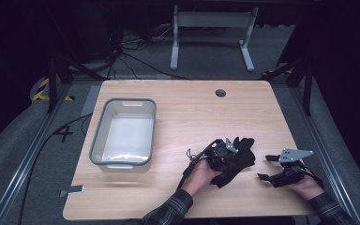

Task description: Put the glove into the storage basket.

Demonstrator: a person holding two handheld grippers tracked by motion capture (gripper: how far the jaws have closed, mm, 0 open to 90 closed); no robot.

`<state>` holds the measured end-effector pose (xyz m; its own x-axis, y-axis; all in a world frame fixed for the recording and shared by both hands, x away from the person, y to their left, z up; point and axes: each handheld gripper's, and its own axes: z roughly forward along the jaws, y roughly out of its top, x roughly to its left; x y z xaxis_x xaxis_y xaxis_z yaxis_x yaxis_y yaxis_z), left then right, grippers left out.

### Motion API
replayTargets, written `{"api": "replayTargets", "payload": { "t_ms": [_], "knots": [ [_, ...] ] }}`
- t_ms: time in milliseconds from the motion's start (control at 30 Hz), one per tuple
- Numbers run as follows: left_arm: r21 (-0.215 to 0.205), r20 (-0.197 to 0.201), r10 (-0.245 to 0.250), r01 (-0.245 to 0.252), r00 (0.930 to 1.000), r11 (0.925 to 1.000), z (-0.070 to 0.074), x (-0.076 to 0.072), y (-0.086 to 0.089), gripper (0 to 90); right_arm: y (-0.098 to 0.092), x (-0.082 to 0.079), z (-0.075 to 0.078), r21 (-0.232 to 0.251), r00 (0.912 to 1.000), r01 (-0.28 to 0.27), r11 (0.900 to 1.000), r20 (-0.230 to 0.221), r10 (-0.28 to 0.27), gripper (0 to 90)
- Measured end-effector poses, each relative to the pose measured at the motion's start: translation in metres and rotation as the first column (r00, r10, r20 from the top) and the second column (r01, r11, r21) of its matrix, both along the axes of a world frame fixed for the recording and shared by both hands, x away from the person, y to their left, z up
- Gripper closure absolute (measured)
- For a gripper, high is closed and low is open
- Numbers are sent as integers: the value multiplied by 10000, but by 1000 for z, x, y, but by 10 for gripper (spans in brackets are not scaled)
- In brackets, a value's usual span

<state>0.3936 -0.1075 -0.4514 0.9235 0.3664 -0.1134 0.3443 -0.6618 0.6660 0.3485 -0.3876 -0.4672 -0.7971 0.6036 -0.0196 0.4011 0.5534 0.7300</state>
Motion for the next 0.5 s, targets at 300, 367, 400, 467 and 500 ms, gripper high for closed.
{"api": "replayTargets", "payload": {
  "t_ms": [300,367,400,467,500],
  "knots": [
    [-315,-318,-10,0,9995,9995,13,1,8,680,0,0,0,-8,10000,-5,10000,1,5,153],
    [-342,-252,33,-42,9997,9994,21,1,12,680,0,0,0,-16,10000,-26,10000,1,26,153],
    [-488,-254,108,-120,9996,9987,24,2,14,680,0,0,0,-18,10000,-33,10000,3,33,153],
    [-606,-236,239,-253,9994,9978,29,2,19,680,0,0,0,-19,10000,-35,10000,8,35,152],
    [-694,-281,265,-284,9993,9972,31,3,21,680,0,0,0,-12,10000,-38,10000,10,38,152]
  ]
}}
